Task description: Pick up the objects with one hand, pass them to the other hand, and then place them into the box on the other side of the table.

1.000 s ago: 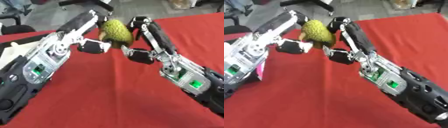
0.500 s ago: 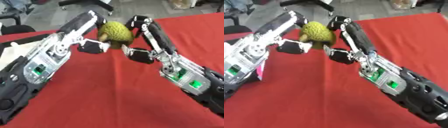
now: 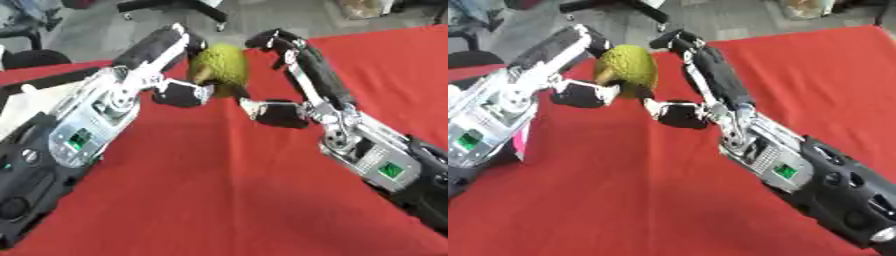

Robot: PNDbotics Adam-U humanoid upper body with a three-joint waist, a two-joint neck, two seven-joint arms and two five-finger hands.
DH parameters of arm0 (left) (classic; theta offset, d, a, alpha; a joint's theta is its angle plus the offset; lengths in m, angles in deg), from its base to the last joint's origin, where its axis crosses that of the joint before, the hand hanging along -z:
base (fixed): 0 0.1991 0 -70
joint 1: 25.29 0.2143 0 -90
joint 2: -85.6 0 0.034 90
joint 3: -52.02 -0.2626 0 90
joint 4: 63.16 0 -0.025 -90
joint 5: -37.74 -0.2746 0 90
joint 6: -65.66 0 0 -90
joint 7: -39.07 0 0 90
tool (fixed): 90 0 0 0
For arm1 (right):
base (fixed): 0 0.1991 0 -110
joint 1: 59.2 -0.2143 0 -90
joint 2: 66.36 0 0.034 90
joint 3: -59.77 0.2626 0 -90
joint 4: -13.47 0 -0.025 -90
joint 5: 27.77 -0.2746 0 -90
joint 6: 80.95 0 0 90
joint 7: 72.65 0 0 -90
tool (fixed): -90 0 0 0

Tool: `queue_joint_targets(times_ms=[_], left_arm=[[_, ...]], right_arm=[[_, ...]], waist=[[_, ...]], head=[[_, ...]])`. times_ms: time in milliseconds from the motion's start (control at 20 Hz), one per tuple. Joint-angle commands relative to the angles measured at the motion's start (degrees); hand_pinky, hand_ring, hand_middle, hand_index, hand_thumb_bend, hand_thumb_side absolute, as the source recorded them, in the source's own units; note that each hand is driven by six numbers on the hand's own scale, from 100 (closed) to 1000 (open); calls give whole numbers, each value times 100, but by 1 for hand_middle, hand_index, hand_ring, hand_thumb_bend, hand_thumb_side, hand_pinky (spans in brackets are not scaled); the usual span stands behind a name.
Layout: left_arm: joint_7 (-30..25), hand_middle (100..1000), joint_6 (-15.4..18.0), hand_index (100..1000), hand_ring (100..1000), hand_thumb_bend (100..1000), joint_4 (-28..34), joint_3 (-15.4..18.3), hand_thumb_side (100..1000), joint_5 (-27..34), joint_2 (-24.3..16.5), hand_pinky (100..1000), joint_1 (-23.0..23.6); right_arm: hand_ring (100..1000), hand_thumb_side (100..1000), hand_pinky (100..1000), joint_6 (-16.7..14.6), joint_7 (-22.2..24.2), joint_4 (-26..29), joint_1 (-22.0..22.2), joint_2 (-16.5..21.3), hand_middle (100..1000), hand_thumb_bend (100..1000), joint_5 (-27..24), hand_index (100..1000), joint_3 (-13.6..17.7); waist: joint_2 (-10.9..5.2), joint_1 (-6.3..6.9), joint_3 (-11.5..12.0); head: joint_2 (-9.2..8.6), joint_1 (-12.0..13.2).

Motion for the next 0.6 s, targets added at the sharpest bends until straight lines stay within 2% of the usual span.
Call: queue_joint_targets(times_ms=[50, 400, 600], left_arm=[[54, 418, 24, 385, 576, 100, -23, 163, 126, -67, -201, 805, -79], [150, 415, -8, 385, 573, 100, -131, 328, 138, -33, -442, 807, 19], [254, 410, -167, 382, 567, 100, -184, 546, 160, 157, -654, 810, 163]], right_arm=[[821, 312, 628, 57, 9, 86, -40, 107, 828, 319, 71, 841, 78], [833, 338, 634, 125, 20, 86, -1, 137, 843, 310, 107, 853, 115], [832, 346, 633, 186, 43, 86, 37, 162, 844, 298, 124, 856, 138]], waist=[[-23, 20, 2], [-49, 8, 6], [-50, -3, 26]], head=[[-9, 14], [-9, 33], [-9, 28]])
